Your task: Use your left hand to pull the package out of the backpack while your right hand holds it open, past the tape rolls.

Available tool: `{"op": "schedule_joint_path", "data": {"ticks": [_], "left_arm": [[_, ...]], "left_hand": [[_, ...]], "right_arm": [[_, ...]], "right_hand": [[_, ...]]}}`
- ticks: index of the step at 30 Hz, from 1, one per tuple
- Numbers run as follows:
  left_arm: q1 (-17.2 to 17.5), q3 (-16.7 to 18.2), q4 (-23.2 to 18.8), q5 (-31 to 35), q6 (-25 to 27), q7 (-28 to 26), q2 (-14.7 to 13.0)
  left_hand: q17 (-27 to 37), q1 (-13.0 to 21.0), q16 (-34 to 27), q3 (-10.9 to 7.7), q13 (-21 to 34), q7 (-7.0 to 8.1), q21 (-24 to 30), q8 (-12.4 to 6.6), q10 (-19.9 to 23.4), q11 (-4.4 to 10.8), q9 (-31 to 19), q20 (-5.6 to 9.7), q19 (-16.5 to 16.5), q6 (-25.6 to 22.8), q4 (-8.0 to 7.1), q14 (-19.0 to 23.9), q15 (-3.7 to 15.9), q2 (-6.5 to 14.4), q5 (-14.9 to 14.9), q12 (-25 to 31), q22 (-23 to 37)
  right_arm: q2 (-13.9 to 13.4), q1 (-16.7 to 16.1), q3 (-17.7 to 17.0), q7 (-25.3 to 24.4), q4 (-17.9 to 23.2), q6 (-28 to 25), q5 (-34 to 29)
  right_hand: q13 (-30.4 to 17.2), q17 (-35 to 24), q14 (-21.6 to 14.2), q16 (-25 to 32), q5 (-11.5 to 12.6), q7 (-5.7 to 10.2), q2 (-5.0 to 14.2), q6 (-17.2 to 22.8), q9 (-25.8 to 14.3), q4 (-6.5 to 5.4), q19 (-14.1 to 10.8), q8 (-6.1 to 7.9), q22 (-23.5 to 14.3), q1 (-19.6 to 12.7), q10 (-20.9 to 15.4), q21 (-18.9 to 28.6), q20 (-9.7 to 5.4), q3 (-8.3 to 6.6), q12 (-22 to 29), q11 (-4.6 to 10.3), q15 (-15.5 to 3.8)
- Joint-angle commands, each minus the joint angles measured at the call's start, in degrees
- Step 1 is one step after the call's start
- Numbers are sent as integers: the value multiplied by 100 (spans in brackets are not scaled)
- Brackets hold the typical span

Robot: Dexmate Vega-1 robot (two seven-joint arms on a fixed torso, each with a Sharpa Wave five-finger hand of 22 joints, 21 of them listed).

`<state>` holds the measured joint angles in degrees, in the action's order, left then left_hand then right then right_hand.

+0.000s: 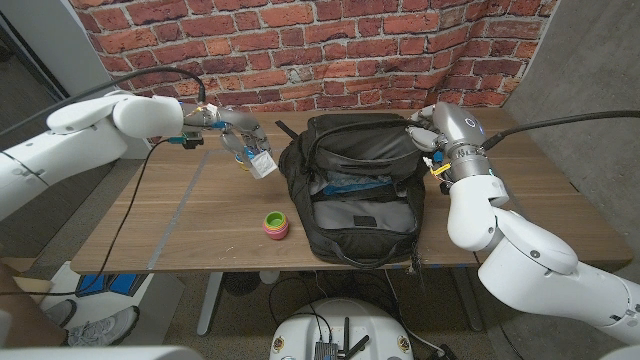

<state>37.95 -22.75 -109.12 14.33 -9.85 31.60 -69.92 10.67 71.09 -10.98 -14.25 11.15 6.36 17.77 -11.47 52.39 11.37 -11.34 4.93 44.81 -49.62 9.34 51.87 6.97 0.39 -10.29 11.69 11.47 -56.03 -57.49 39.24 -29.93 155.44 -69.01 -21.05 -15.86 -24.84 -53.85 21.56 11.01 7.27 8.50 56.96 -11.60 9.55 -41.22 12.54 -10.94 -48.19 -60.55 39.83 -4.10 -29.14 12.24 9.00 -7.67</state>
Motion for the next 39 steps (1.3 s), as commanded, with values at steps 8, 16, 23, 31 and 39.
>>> {"op": "schedule_joint_path", "data": {"ticks": [8,16,23,31,39], "left_arm": [[-210,-365,-66,1153,252,66,240],[-206,-475,-201,1707,450,93,301],[-160,-526,-315,2086,692,160,358],[-237,-607,-227,2224,692,254,469],[-365,-708,-59,2335,633,277,622]], "left_hand": [[7,-252,10,-51,73,5,24,-36,160,90,-16,656,-40,19,-14,-38,681,304,-39,20,1],[5,-267,13,-47,73,14,26,-37,162,90,-15,653,-40,16,-16,-47,681,295,-37,20,0],[6,-282,9,-41,71,16,28,-30,157,90,-13,652,-39,31,-16,-43,683,283,-36,17,-3],[5,-299,10,-41,70,12,27,-31,147,89,-13,653,-43,28,-22,-48,679,284,-36,13,-5],[4,-309,9,-40,69,20,28,-31,142,90,-12,653,-43,28,-22,-48,682,282,-36,11,-7]], "right_arm": [[78,-1017,-407,-467,-33,218,-21],[94,-1378,-563,-615,-236,569,-44],[98,-1494,-360,-771,-384,563,-428],[94,-1697,-237,-688,-236,274,-722],[56,-1916,-487,-420,-29,302,-509]], "right_hand": [[-47,-20,38,-48,27,33,-14,18,-8,-8,44,37,-4,27,-34,46,-802,-41,39,47,-491],[-62,-23,57,-58,24,40,-20,14,-8,-4,66,37,-2,25,-3,49,-801,-39,31,45,-494],[-73,-15,123,-96,23,54,-29,11,-9,11,94,39,1,4,1,50,-797,-51,32,51,-506],[-66,-6,242,-158,12,60,-67,21,-12,27,218,47,9,-12,11,15,-763,-46,19,70,-508],[-52,-31,410,-203,-18,182,-190,-110,-16,30,369,3,22,19,168,-24,-682,43,-56,121,-467]]}}
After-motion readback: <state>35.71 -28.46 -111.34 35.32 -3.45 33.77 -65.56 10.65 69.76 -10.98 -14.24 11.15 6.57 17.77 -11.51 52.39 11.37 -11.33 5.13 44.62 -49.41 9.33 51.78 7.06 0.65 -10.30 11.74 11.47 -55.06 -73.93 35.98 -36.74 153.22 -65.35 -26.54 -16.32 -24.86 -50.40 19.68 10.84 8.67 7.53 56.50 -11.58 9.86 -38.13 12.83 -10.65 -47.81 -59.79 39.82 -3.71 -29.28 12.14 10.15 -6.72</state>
